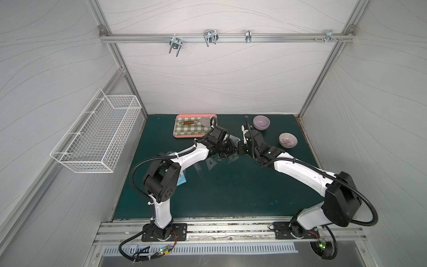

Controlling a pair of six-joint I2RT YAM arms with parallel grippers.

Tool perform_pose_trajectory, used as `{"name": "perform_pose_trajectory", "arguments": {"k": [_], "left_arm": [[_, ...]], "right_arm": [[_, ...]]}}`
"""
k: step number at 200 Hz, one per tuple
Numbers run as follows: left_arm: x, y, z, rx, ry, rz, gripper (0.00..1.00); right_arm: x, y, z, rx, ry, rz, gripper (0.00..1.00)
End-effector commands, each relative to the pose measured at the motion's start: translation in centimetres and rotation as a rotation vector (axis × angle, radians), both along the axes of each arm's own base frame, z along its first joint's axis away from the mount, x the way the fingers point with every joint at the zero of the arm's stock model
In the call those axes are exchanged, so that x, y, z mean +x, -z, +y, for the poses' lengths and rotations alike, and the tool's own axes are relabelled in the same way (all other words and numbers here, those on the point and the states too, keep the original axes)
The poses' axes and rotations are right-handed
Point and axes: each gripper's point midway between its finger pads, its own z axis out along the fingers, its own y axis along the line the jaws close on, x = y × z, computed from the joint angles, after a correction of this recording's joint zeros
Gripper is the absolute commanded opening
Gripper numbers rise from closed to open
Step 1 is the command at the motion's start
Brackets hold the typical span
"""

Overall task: Open the ruler set and take out the ruler
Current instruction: Take out the ruler from the ruler set bag.

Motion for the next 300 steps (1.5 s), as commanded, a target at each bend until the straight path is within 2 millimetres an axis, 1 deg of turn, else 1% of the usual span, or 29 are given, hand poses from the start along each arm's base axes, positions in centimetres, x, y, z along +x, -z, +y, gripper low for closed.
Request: {"name": "perform_pose_trajectory", "arguments": {"k": [1,49,80,113,151,173,224,258,300], "left_arm": [[1.5,-1.8,-1.1,-0.021,-0.005,-0.066,0.24],[1.9,-1.6,-1.1,-0.023,-0.023,-0.069,0.24],[2.0,-1.6,-1.1,-0.03,-0.028,-0.069,0.19],[2.1,-2.1,-1.1,-0.039,-0.038,-0.076,0.16],[2.3,-2.1,-1.3,-0.056,-0.052,-0.064,0.16],[2.6,-1.9,-1.6,-0.07,-0.06,-0.051,0.16],[3.1,-2.1,-2.0,-0.093,-0.068,-0.047,0.18],[3.2,-2.2,-2.0,-0.112,-0.077,-0.042,0.15],[3.2,-2.6,-1.8,-0.149,-0.091,-0.036,0.1]], "right_arm": [[0.0,-1.5,0.8,0.026,-0.014,-0.029,0.0],[-0.2,-1.4,0.7,0.032,-0.018,-0.028,0.0],[-0.3,-1.4,0.5,0.023,-0.014,-0.029,0.0],[-0.2,-0.7,0.6,0.014,-0.013,-0.017,0.0],[-0.2,-0.2,0.6,0.011,-0.012,-0.013,0.0],[-0.3,-0.1,0.6,0.013,-0.014,-0.015,0.0],[-0.4,-0.2,0.5,0.014,-0.016,-0.02,0.0],[-0.3,-0.1,0.4,0.006,-0.014,-0.02,0.0],[0.0,0.8,0.0,-0.009,0.001,-0.006,0.0]]}}
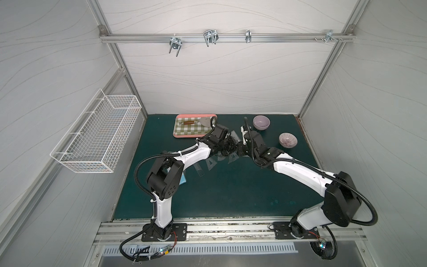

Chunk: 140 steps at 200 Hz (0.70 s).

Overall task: Open the ruler set and take out the ruler
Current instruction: Take out the ruler from the ruler set bag.

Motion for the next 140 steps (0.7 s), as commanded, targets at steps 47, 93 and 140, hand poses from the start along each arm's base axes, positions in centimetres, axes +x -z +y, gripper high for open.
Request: {"name": "perform_pose_trajectory", "arguments": {"k": [47,93,140], "left_arm": [[0.9,-2.4,-0.3,-0.089,-0.015,-0.049,0.03],[0.6,-1.8,0.3,-0.08,-0.017,-0.039,0.0],[-0.1,-2.0,0.5,-0.076,0.001,-0.043,0.0]], "right_arm": [[0.8,1.1,-1.4,-0.017,0.044,0.004,0.0],[1.3,0.6,-2.5,-0.013,0.068,-0.005,0.0],[1.7,0.8,-3.5,-0.022,0.092,-0.002,0.0]]}}
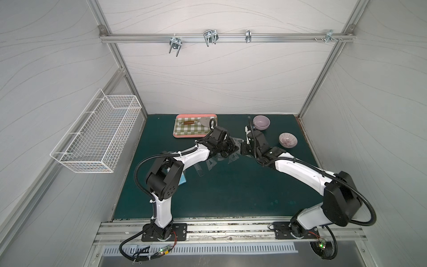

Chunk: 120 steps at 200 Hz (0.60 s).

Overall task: Open the ruler set and take out the ruler
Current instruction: Take out the ruler from the ruler set bag.

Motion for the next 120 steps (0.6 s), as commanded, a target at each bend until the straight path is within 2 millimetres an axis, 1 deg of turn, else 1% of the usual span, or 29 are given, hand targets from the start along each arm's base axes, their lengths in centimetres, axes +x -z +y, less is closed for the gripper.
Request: {"name": "perform_pose_trajectory", "arguments": {"k": [1,17,66,120], "left_arm": [[0.2,-2.6,0.0,-0.045,0.007,-0.059,0.0],[0.0,-2.8,0.1,-0.041,0.018,-0.067,0.0],[-0.9,-2.2,0.5,-0.019,0.05,-0.074,0.0],[-1.7,-2.7,0.5,-0.013,0.106,-0.106,0.0]], "right_arm": [[0.4,-0.4,-0.8,-0.004,0.024,-0.02,0.0],[0.3,-0.3,-0.9,-0.006,0.024,-0.018,0.0],[0.3,-0.6,-1.2,-0.017,0.03,-0.028,0.0],[0.4,-0.9,-1.6,-0.028,0.042,-0.039,0.0]]}}
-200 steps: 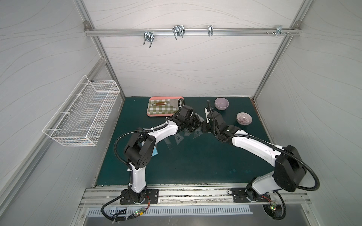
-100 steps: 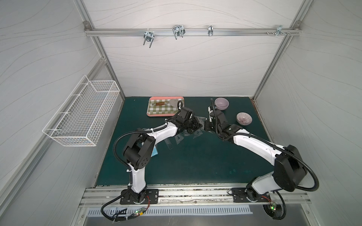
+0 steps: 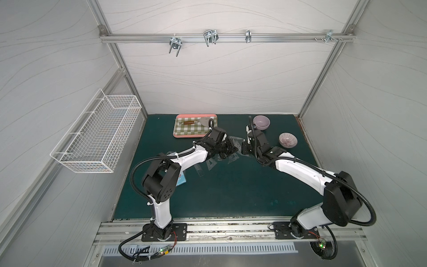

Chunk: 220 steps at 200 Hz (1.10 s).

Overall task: Open the ruler set and take out the ruler
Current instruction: Take out the ruler from the ruler set bag.

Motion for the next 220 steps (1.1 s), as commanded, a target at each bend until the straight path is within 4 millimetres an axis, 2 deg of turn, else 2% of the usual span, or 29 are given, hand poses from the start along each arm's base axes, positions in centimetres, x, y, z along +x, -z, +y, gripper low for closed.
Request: {"name": "perform_pose_trajectory", "arguments": {"k": [1,75,117,157,220], "left_arm": [[-0.5,-2.1,0.1,-0.023,0.045,-0.061,0.0],[-2.0,-2.4,1.1,0.012,0.111,-0.119,0.0],[-1.8,-2.7,0.8,-0.028,0.133,-0.145,0.0],[-1.9,-3.9,0.6,-0.09,0.166,-0.209,0.0],[-2.6,-7.3,0.7,-0.155,0.206,-0.312,0.0]], "right_arm": [[0.1,-1.0,-0.9,-0.013,0.022,-0.033,0.0],[0.5,-1.8,-2.4,-0.025,0.052,-0.053,0.0],[0.5,-2.1,-2.7,-0.025,0.056,-0.059,0.0],[0.6,-2.2,-3.2,-0.034,0.065,-0.063,0.0],[0.9,-1.7,-4.2,-0.054,0.088,-0.063,0.0]]}}
